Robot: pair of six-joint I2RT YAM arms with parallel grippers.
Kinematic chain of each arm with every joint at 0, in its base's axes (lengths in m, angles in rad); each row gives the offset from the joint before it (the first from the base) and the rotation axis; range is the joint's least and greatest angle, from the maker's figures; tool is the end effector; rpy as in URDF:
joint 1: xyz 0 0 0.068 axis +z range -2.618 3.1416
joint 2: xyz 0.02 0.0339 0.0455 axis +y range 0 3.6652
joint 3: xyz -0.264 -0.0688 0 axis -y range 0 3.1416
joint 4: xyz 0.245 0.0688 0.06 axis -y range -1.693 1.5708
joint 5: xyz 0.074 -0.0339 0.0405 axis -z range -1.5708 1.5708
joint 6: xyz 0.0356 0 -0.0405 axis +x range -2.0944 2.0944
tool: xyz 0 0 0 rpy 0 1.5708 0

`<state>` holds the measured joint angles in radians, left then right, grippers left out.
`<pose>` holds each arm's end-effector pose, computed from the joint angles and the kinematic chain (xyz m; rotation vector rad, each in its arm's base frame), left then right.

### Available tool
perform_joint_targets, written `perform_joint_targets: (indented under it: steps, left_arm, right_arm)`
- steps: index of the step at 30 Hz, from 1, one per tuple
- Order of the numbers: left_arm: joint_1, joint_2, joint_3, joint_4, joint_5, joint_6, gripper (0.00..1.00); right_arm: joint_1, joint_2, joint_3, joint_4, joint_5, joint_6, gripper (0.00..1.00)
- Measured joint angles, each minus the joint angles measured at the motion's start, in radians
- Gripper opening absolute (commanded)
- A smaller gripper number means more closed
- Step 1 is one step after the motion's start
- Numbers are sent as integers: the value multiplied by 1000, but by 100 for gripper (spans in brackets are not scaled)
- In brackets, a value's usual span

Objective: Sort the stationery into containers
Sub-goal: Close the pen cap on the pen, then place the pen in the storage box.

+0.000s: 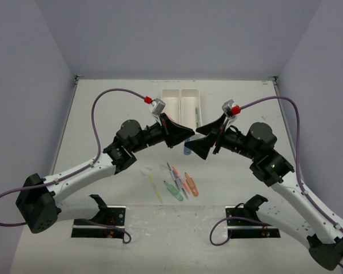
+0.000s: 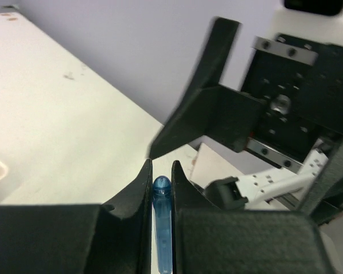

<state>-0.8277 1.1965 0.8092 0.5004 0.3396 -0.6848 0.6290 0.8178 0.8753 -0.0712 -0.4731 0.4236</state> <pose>0.1806 -0.2141 0.3344 0.4253 1.5913 -1.4449 0.1411 0.1227 0.3787 -0.5659 1.6196 1.1749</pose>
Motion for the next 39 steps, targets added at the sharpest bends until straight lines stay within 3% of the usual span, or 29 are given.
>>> perform_joint_targets:
  steps: [8,12,19,24,27,28,30,31,33,39]
  left_arm:
    - [84,14,121,-201,-147,79,0]
    - [108,113,270,-299,-285,145,0]
    - [212,523,619,-430,-451,237,0]
    - [278,794,776,-565,-501,250,0]
    - [295,881,796,-620,-506,248,0]
    - [297,894,796,-634,-505,247,4]
    - [298,910,796,-652,-504,241,31]
    - [298,912,796,-654,-504,234,35]
    - [299,910,796,-643,-501,224,53]
    - [299,896,785,-630,-482,207,59]
  right_arm:
    - [4,-148,4,-219,433,9,99]
    - [3,-207,20,-303,586,25,99]
    - [4,-216,35,-362,666,31,99]
    - [4,-217,32,-386,665,32,99]
    - [4,-217,26,-388,664,32,99]
    - [4,-217,22,-389,663,32,99]
    - [4,-216,13,-390,661,32,99]
    - [4,-215,8,-390,658,32,99]
    - [4,-212,2,-393,647,32,99]
    - [4,-185,1,-393,615,32,99]
